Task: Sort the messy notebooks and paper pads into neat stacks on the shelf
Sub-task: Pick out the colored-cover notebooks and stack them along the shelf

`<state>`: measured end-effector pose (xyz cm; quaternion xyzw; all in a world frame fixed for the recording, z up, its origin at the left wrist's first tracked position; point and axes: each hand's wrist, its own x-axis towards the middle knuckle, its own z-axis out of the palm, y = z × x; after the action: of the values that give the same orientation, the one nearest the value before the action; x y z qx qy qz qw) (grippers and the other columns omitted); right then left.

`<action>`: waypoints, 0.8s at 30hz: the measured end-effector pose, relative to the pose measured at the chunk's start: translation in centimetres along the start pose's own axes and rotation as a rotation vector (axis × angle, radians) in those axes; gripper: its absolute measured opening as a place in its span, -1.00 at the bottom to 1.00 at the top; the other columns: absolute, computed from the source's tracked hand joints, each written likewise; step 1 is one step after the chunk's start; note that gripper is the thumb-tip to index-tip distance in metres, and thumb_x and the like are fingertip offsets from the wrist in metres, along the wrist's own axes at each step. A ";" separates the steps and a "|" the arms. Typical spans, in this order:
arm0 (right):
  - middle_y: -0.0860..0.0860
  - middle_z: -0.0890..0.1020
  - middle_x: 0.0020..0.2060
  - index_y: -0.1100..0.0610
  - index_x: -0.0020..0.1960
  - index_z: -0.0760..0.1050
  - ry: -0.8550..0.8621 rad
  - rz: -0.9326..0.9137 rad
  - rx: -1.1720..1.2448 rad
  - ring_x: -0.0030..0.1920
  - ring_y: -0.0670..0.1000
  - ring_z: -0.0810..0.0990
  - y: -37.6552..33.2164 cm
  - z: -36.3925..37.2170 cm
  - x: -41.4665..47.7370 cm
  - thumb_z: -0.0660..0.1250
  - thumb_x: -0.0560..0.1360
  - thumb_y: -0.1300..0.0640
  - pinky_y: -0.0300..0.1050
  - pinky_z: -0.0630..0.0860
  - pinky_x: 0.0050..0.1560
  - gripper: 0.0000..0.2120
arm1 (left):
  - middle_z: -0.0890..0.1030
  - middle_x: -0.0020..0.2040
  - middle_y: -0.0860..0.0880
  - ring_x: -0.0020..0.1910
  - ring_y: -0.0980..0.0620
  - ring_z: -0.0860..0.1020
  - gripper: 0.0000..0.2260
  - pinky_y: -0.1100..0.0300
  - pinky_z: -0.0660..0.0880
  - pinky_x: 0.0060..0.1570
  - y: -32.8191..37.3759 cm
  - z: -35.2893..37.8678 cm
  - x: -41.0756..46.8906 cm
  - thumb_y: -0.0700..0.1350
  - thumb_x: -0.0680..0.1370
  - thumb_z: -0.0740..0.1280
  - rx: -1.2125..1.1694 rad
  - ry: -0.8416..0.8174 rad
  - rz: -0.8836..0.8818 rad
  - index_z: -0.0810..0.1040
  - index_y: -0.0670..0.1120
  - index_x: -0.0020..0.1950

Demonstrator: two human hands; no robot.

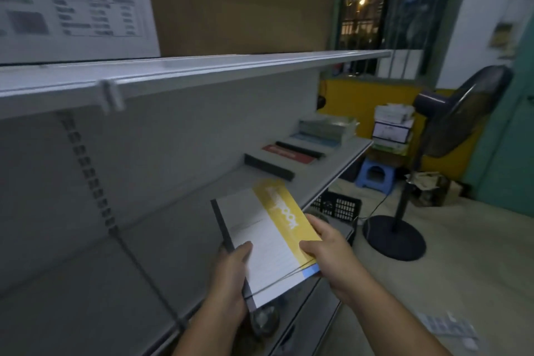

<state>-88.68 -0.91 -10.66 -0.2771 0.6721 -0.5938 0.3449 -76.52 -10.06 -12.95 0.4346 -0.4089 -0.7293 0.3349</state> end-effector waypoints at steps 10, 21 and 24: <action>0.07 0.66 -0.02 0.03 0.24 0.44 0.085 0.056 0.159 -0.21 0.05 0.62 -2.0 -8.0 12.1 0.16 0.50 0.46 -0.22 0.47 -0.31 -0.55 | 0.55 0.01 -0.01 -0.04 0.02 0.52 -0.75 0.17 0.45 -0.10 1.6 11.7 10.0 -0.22 0.60 0.21 0.061 -0.080 0.138 0.39 -0.08 0.27; -0.04 0.60 -0.12 0.01 0.22 0.44 0.008 0.016 0.119 -0.14 -0.03 0.56 -3.0 -18.5 29.5 0.15 0.49 0.47 -0.27 0.47 -0.22 -0.54 | 0.53 -0.08 -0.20 -0.14 -0.18 0.52 -0.84 0.11 0.42 -0.31 3.7 23.5 21.2 -0.30 0.56 0.22 -0.019 -0.100 -0.099 0.52 -0.17 0.09; -0.06 0.58 -0.14 0.17 0.15 0.48 -0.035 0.001 0.005 -0.17 -0.08 0.54 -3.7 -21.0 35.3 0.16 0.44 0.50 -0.35 0.48 -0.30 -0.62 | 0.52 -0.16 -0.21 -0.16 -0.19 0.52 -0.96 0.02 0.46 -0.19 4.3 28.0 24.1 -0.29 0.55 0.26 -0.041 0.003 -0.125 0.50 -0.19 -0.07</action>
<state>-126.95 -16.36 -10.54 -0.2863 0.6646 -0.5903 0.3577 -110.91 -23.78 -9.71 0.4535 -0.3652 -0.7563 0.2982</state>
